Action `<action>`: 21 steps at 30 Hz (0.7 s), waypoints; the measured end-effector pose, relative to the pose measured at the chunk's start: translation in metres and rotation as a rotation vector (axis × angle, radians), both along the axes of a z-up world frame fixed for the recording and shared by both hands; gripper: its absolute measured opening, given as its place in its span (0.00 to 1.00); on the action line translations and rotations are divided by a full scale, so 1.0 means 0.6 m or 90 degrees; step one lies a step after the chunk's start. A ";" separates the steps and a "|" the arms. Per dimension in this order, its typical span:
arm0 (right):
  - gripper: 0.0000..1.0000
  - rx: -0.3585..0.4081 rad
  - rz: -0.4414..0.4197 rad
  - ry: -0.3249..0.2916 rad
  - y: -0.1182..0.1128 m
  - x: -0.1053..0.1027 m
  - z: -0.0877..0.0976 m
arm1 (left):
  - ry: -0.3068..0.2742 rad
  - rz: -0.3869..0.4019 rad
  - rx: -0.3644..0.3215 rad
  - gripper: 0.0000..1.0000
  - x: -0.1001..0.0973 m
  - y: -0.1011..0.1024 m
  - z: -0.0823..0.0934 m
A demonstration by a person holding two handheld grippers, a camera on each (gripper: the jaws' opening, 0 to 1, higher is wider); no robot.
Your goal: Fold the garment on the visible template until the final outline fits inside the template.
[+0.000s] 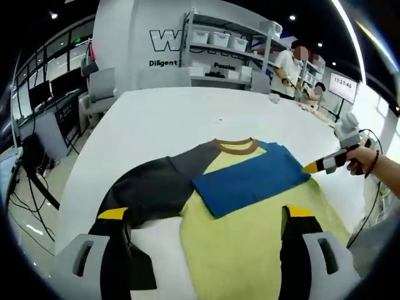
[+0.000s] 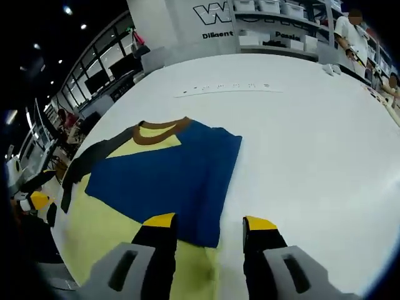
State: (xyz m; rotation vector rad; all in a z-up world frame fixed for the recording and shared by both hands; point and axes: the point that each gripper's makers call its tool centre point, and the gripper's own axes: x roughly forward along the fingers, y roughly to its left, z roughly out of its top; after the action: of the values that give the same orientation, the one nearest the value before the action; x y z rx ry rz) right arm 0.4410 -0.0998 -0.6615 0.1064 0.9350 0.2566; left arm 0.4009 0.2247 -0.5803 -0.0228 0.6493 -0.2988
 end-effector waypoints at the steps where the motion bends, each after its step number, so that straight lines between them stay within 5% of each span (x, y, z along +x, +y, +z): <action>1: 0.35 -0.002 0.000 0.003 -0.001 -0.002 -0.001 | -0.004 0.003 -0.002 0.98 0.000 0.001 0.004; 11: 0.28 -0.012 0.007 0.015 0.006 -0.026 -0.010 | -0.008 0.015 0.003 0.97 -0.017 0.019 0.017; 21: 0.09 -0.035 0.007 0.024 -0.003 -0.027 -0.020 | 0.002 0.020 0.014 0.94 -0.033 0.034 0.013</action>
State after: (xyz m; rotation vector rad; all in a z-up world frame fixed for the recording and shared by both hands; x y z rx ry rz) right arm 0.4249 -0.1016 -0.6737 0.0552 0.9794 0.2401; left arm 0.3812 0.2450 -0.5725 -0.0121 0.6543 -0.2618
